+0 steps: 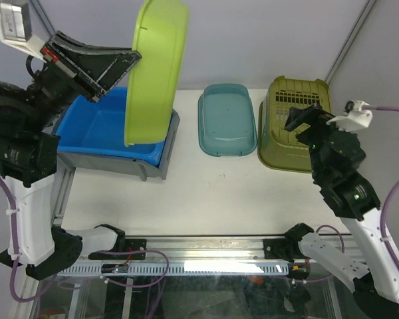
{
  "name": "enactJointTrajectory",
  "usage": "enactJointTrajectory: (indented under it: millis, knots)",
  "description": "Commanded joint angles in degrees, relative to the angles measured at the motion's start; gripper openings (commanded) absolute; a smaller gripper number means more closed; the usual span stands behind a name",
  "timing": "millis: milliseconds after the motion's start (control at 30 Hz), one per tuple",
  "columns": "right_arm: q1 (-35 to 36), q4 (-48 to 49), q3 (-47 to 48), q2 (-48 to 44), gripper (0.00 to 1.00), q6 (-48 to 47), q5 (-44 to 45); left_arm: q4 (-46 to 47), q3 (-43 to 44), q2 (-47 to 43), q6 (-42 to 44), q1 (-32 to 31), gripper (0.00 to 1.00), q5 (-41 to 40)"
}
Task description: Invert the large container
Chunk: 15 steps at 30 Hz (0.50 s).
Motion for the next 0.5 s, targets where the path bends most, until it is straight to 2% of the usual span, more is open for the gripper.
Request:
enactJointTrajectory:
  millis: [0,67,167,267,467]
  knots:
    - [-0.1,-0.1,5.0,-2.7,0.86,-6.5,12.6,21.4,-11.2,-0.4,-16.1,-1.4,0.00,11.1]
    - [-0.2,-0.5,6.8,-3.6,0.86,-8.3,14.6,25.2,-16.5,-0.6,-18.1,-4.8,0.00,10.6]
    - [-0.1,0.4,8.2,-5.1,0.86,-10.8,17.6,26.2,-20.8,0.2,-16.2,-13.2,0.00,7.4]
    - [-0.1,1.1,9.3,-5.6,0.86,-12.9,19.4,30.2,-26.2,0.4,-17.5,-18.2,0.00,5.4]
    - [-0.2,0.5,10.4,-4.6,0.87,-13.4,19.8,50.0,-40.9,-0.4,-32.8,-21.4,0.00,6.0]
